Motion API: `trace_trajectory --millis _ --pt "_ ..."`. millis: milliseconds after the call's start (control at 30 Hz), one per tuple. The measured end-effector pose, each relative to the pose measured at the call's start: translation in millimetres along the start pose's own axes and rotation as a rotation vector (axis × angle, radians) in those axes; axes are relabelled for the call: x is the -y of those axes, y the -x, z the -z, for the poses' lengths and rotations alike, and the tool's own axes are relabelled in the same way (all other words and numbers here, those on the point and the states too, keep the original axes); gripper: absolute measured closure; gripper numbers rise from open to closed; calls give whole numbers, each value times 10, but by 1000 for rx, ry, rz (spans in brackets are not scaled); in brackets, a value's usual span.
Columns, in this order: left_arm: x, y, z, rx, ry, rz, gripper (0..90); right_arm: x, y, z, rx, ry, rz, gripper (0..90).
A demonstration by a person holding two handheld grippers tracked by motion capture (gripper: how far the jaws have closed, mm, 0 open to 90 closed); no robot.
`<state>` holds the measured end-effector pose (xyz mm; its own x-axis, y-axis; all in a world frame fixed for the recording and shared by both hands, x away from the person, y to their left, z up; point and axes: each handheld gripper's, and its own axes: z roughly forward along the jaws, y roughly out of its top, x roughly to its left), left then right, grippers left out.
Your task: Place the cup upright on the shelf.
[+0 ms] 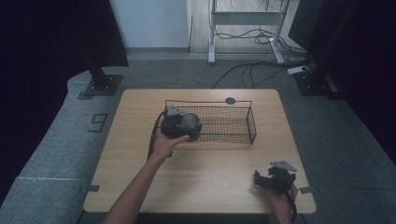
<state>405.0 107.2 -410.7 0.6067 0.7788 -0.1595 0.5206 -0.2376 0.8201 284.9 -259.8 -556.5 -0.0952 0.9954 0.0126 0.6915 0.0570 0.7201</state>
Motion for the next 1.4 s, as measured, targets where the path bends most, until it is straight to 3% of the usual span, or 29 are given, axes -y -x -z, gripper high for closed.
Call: trace_trajectory --millis 767,1400 --pt "-154 -185 -93 -26 -5 24 141 0 0 0 0 0 0 22" --pt "-303 -273 -241 -31 -12 16 142 0 0 0 0 0 0 21"
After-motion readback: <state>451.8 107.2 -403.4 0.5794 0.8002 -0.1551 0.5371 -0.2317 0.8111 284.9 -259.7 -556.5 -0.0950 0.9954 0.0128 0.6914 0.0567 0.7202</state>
